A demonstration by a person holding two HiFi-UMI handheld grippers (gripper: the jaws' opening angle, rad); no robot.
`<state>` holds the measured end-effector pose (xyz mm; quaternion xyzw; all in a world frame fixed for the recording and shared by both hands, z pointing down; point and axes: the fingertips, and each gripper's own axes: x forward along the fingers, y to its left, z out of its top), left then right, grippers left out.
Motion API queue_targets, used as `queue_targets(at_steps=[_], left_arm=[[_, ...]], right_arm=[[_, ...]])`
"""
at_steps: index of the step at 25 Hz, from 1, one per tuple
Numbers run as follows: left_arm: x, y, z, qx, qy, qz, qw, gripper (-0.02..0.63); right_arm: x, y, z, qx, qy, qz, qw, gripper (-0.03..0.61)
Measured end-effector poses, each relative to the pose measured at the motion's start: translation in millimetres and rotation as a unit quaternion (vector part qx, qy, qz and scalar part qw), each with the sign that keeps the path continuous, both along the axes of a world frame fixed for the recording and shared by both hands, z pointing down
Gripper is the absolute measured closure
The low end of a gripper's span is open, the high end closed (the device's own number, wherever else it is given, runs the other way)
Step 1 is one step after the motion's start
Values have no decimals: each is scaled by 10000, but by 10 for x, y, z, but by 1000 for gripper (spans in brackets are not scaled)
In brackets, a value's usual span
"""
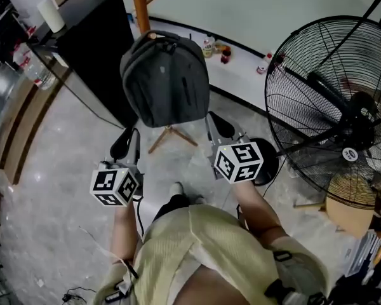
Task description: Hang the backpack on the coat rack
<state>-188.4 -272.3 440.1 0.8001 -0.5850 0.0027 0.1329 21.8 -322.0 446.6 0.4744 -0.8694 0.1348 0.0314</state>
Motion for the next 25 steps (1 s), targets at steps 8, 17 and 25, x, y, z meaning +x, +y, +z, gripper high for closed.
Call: queue_targets(at_steps=[8, 17, 25], left_arm=[[-99, 30, 14, -66, 103, -101, 9999, 549], [-101, 51, 47, -166, 100, -62, 9998, 549], [-110, 40, 29, -171, 120, -62, 9998, 565]], right_arm=[[-26, 37, -57, 33, -99, -28, 9999, 578], [-74, 40, -86, -18, -190, -71, 9998, 578], [-111, 30, -161, -58, -385, -112, 9992, 578]])
